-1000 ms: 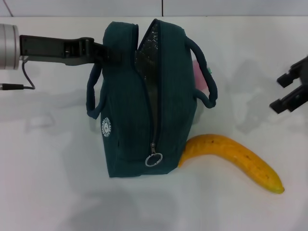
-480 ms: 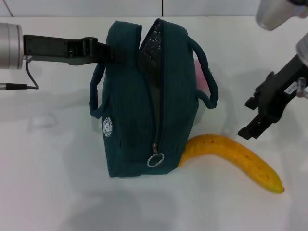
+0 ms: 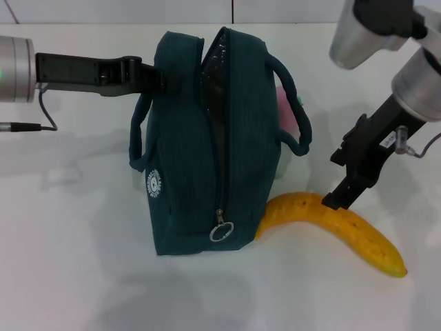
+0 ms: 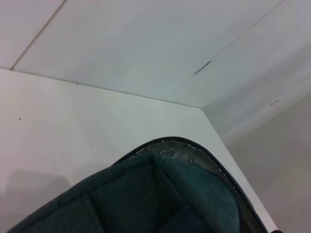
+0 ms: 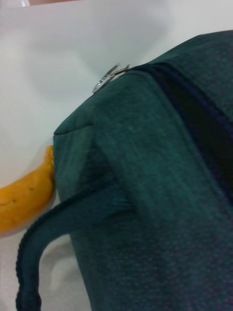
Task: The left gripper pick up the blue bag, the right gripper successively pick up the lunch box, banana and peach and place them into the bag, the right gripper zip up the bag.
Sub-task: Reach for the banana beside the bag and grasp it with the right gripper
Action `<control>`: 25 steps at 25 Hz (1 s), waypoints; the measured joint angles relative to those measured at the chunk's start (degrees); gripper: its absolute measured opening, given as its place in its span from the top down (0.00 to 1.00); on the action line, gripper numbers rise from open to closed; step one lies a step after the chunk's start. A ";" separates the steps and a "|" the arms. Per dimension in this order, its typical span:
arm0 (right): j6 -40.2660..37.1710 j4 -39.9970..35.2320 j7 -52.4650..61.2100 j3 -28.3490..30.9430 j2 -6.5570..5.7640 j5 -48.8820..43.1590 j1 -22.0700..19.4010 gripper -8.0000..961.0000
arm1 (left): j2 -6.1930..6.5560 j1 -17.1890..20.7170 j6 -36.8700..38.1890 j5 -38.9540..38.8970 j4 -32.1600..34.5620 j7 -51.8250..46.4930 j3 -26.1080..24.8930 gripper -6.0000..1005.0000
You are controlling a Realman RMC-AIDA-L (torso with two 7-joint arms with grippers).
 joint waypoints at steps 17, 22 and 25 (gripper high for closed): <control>7.07 3.58 4.47 -11.64 0.22 -0.43 0.33 0.12 | -0.38 -0.21 -0.03 -0.07 -0.08 0.32 -0.05 0.94; 8.43 5.48 4.47 -12.46 0.22 -0.22 0.62 0.12 | -0.38 -0.69 -0.37 -0.10 -0.10 0.34 0.00 0.94; 8.93 6.89 4.47 -12.76 0.22 0.04 1.23 0.12 | -0.36 -0.91 -0.40 -0.12 -0.21 0.34 0.01 0.94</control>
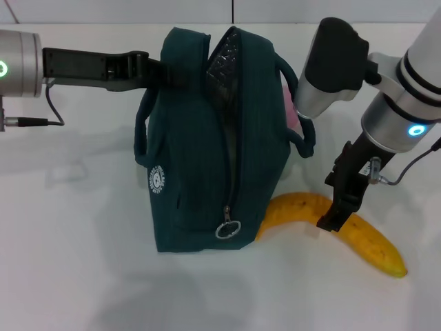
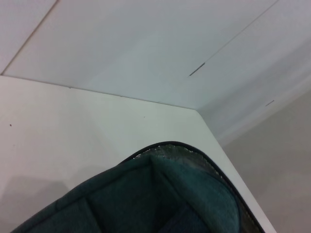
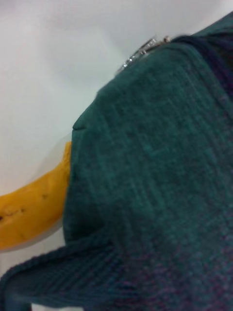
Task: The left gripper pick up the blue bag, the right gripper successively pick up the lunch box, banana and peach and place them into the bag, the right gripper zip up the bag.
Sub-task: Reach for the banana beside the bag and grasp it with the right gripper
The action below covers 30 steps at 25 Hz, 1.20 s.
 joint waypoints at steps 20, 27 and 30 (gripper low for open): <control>2.63 1.63 0.88 -5.25 -0.01 0.28 0.91 0.15 | 0.36 -0.87 -0.22 -0.30 -1.37 0.60 0.00 0.94; 3.12 2.52 0.88 -5.36 -0.01 0.37 1.11 0.20 | 0.36 -0.87 -0.22 -0.41 -1.37 0.65 0.00 0.94; 3.35 2.84 0.88 -5.47 0.00 0.38 1.19 0.29 | 0.36 -0.87 -0.23 -0.43 -1.37 0.72 -0.05 0.94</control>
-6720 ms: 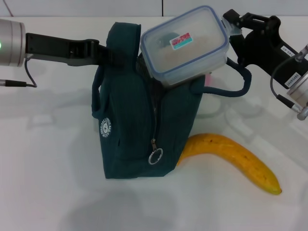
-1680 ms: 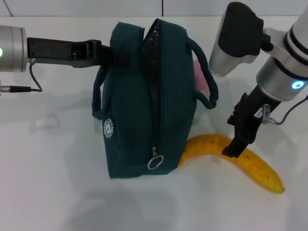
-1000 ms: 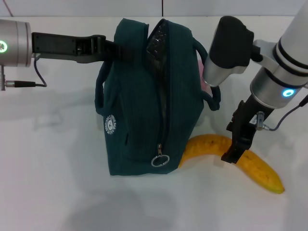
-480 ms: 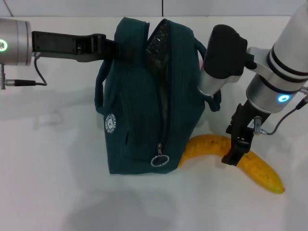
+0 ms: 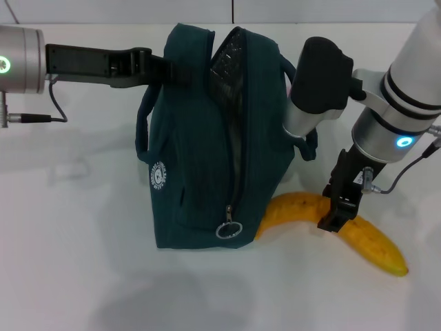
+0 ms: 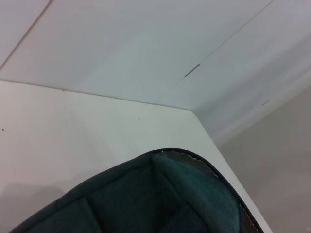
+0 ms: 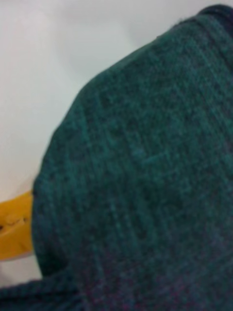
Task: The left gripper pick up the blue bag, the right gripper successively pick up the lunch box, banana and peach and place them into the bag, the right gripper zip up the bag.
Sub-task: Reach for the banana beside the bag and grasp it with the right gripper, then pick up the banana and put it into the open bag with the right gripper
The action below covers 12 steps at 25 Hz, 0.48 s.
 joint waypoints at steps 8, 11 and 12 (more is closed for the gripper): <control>0.63 1.00 0.59 -0.44 0.00 -0.46 0.55 0.44 | -0.02 0.00 -0.14 0.00 0.00 0.09 -0.04 0.94; 0.31 1.08 1.23 -0.26 -0.01 -0.93 0.89 0.47 | 0.03 0.00 -0.17 0.00 0.01 0.09 -0.04 0.94; 0.10 1.10 1.33 -0.13 -0.04 -0.99 0.94 0.48 | 0.03 0.00 -0.17 0.00 0.01 0.09 -0.03 0.94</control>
